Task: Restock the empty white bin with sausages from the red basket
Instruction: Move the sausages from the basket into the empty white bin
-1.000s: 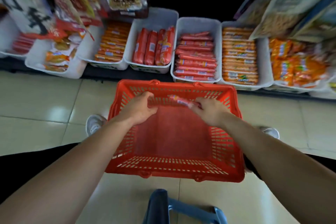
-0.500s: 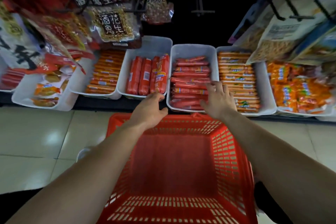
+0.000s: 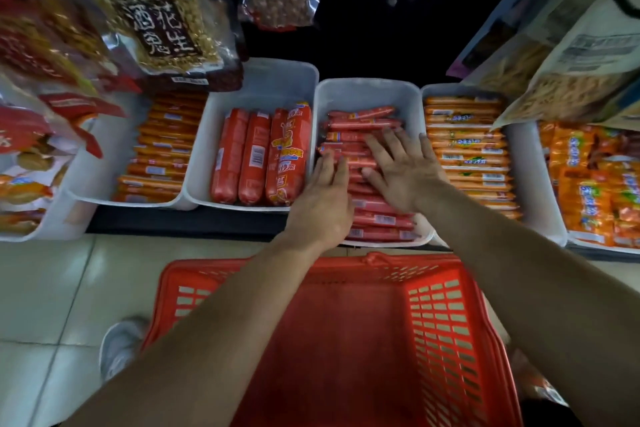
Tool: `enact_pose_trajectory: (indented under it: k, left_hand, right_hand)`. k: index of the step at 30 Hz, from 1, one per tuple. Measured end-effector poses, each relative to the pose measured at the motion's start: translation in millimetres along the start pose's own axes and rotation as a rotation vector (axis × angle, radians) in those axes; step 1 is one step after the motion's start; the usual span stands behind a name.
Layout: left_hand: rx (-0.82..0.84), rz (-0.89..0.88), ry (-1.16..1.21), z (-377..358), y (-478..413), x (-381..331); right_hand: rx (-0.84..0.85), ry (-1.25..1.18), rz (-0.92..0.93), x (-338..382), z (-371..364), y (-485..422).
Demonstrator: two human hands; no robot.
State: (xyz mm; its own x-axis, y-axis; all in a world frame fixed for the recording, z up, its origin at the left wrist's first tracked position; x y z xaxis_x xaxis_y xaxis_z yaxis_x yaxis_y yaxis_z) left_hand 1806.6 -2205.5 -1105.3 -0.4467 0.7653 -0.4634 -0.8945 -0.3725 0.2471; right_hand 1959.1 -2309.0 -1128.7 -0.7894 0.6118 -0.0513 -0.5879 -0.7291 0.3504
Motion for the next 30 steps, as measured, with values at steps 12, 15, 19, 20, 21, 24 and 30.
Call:
enact_pose_trajectory:
  k: [12,15,19,20,21,24,30]
  left_hand:
    - [0.033,0.055,0.034,4,-14,-3]
    - [-0.043,0.108,0.188,14,-16,1]
    - [-0.119,0.106,0.265,23,-25,8]
    - [-0.117,0.115,0.284,26,-28,8]
    - [-0.111,0.122,0.299,28,-30,7]
    - [-0.096,0.11,0.325,31,-37,0]
    - [-0.144,0.104,0.304,25,-45,6]
  right_hand:
    - [0.014,-0.052,0.093,-6,-19,35]
    - [-0.021,-0.023,0.03,-10,-10,9]
    - [-0.054,0.128,0.045,-13,2,-22]
    - [-0.055,0.14,0.035,-14,4,-27]
    - [-0.053,0.135,0.009,-16,5,-32]
    - [-0.068,0.095,-0.091,-24,13,-47]
    - [-0.017,-0.084,0.135,-3,4,-38]
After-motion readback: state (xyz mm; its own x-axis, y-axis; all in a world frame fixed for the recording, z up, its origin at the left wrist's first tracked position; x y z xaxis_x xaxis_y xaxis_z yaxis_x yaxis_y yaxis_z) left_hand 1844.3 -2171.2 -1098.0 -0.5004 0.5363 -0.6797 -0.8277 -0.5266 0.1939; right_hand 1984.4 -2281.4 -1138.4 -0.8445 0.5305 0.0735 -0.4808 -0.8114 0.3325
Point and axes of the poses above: each hand's wrist, its own y-axis away from the middle knuckle, its own z-axis out of the back of the hand, x = y × z, the point moved 1 cm from there along -y, towards the middle knuckle
